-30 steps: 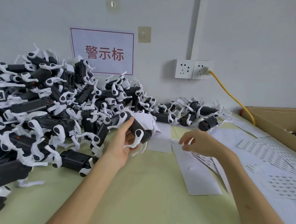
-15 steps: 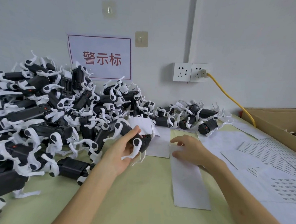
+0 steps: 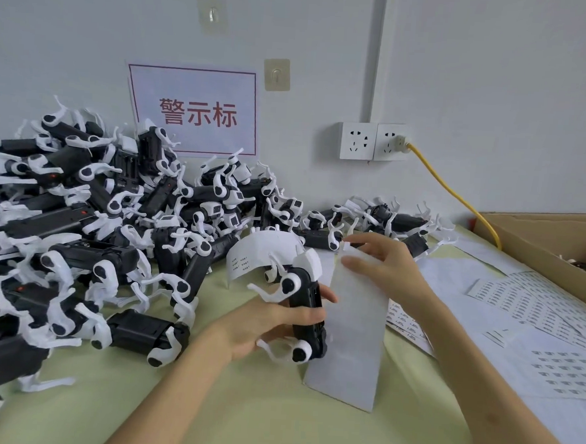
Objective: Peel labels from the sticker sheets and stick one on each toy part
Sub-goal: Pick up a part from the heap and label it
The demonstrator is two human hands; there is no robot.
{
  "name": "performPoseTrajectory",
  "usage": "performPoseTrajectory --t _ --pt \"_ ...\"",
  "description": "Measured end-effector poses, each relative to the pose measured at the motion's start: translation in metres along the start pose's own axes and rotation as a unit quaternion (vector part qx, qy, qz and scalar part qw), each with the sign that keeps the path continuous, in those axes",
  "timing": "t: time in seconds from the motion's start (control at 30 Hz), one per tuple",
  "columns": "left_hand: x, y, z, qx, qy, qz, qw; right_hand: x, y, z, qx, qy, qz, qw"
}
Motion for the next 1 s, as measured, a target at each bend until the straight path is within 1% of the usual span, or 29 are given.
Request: performPoseTrajectory --t 0.07,0.17,0.23,0.27,0.3,0.33,0.37,0.4,0.43,0.47,0.5,0.53,0.57,0.6,0.63,0.67,0.7,0.73,0.77,0.9,0.93,1.0 --pt "0.0 -0.001 0.0 0.008 -0.009 0.005 1.0 0.001 0.0 0.0 -0.004 -0.028 0.011 1.0" --pt "0.005 -0.001 -0.002 0.025 -0.006 0.036 0.999 0.011 0.0 0.002 -0.026 -0.064 0.027 0.997" --pt "0.007 -0.002 -0.002 0.027 0.009 0.062 0.998 0.022 0.0 0.001 -0.026 -0.055 0.045 0.997" --pt "0.007 -0.002 -0.001 0.026 0.022 0.079 0.996 0.029 0.0 0.001 -0.025 -0.028 0.067 0.997" --pt "0.008 -0.002 0.0 0.026 0.041 0.101 0.994 0.038 0.0 0.003 -0.027 0.036 0.106 0.993" --pt "0.01 -0.003 0.0 0.027 0.065 0.127 0.989 0.047 0.0 0.006 -0.037 0.138 0.154 0.978" --pt "0.012 -0.004 0.0 0.028 0.089 0.156 0.983 0.055 0.002 0.01 -0.057 0.249 0.2 0.946" --pt "0.015 -0.004 0.0 0.031 0.109 0.186 0.976 0.058 0.004 0.013 -0.078 0.332 0.232 0.911" --pt "0.018 -0.003 -0.001 0.035 0.125 0.213 0.968 0.055 0.005 0.015 -0.087 0.369 0.245 0.892" --pt "0.02 -0.003 -0.002 0.038 0.135 0.234 0.962 0.048 0.004 0.015 -0.071 0.365 0.237 0.898" --pt "0.023 -0.003 -0.002 0.038 0.14 0.249 0.958 0.035 0.003 0.014 -0.037 0.335 0.202 0.919" --pt "0.024 -0.002 -0.002 0.036 0.144 0.259 0.954 0.018 0.001 0.014 0.0 0.288 0.141 0.947" --pt "0.025 -0.002 -0.002 0.035 0.15 0.268 0.951 -0.001 0.001 0.015 0.021 0.254 0.06 0.965" --pt "0.027 -0.002 -0.002 0.035 0.156 0.274 0.948 -0.021 0.002 0.018 0.026 0.257 -0.025 0.966" --pt "0.028 -0.002 -0.002 0.034 0.163 0.275 0.947 -0.038 0.005 0.024 0.017 0.291 -0.098 0.951" --pt "0.029 -0.003 -0.003 0.03 0.168 0.272 0.947 -0.052 0.008 0.033 -0.003 0.332 -0.153 0.931" --pt "0.029 -0.003 -0.002 0.023 0.171 0.267 0.948 -0.061 0.01 0.041 -0.021 0.362 -0.187 0.913" --pt "0.03 -0.003 -0.002 0.016 0.171 0.263 0.949 -0.065 0.011 0.047 -0.034 0.373 -0.205 0.904" --pt "0.03 -0.004 -0.002 0.009 0.172 0.264 0.949 -0.066 0.011 0.05 -0.039 0.368 -0.205 0.906" --pt "0.034 -0.004 -0.003 -0.02 0.188 0.285 0.94 -0.061 0.01 0.036 0.024 0.348 -0.135 0.927" --pt "0.037 -0.004 -0.003 -0.023 0.19 0.293 0.937 -0.059 0.01 0.03 0.026 0.328 -0.131 0.935" --pt "0.042 -0.004 -0.006 -0.02 0.196 0.307 0.931 -0.052 0.01 0.019 0.01 0.217 -0.15 0.964"
Point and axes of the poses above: each hand's wrist, its own y-axis away from the middle knuckle, its own x-axis out of the back of the hand, z = x × y, the point moved 4 cm from there along -y, towards the middle knuckle, and after that the axes turned 10 degrees about -y, right-handed, at the moved point
